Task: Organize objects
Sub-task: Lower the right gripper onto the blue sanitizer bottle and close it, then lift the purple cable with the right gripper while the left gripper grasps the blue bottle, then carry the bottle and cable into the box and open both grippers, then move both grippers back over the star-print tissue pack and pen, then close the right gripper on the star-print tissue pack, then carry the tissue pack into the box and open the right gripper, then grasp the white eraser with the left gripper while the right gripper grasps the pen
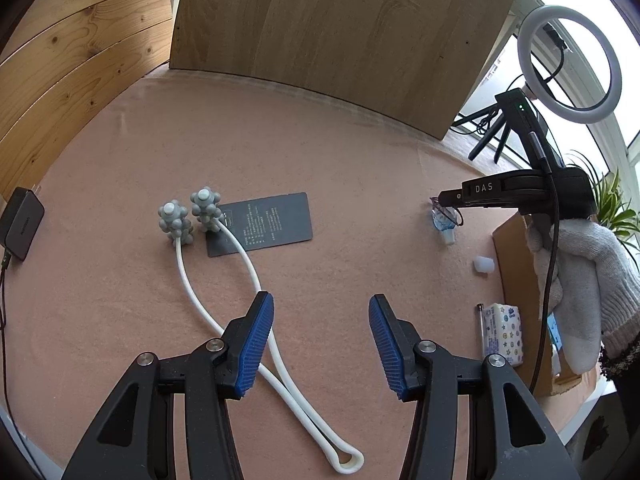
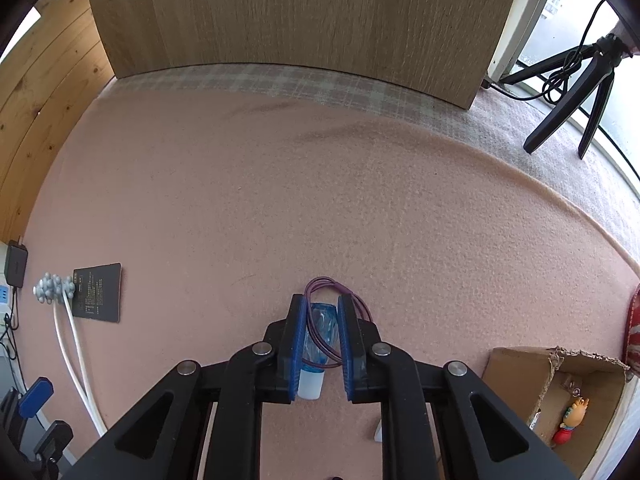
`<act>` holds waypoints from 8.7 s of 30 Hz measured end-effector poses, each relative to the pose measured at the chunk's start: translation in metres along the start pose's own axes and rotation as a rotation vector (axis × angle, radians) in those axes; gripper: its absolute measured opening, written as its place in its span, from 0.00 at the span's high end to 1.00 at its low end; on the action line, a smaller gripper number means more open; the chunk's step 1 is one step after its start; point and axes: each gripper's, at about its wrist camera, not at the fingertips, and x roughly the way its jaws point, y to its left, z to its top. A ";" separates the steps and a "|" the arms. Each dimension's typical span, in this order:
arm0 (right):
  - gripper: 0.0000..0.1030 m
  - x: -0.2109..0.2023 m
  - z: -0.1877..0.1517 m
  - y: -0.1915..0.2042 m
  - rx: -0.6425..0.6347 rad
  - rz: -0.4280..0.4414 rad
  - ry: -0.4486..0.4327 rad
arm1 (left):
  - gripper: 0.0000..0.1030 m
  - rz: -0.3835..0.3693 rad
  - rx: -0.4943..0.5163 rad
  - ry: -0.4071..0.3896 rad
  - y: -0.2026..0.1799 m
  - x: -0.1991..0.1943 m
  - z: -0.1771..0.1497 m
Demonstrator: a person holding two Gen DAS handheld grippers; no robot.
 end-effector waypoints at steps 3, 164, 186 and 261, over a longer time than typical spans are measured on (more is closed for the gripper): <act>0.98 -0.010 0.000 -0.010 0.047 0.037 -0.018 | 0.48 -0.022 0.020 0.014 -0.010 0.011 0.006; 0.64 -0.069 -0.237 -0.008 0.584 0.185 -0.169 | 0.67 -0.503 0.720 0.473 -0.144 0.070 -0.051; 0.62 -0.053 -0.239 -0.006 0.648 0.237 -0.125 | 0.61 -0.500 0.683 0.441 -0.144 0.067 -0.060; 0.90 -0.052 -0.246 0.104 0.079 -0.015 -0.055 | 0.89 -0.235 0.762 0.308 -0.185 0.144 0.041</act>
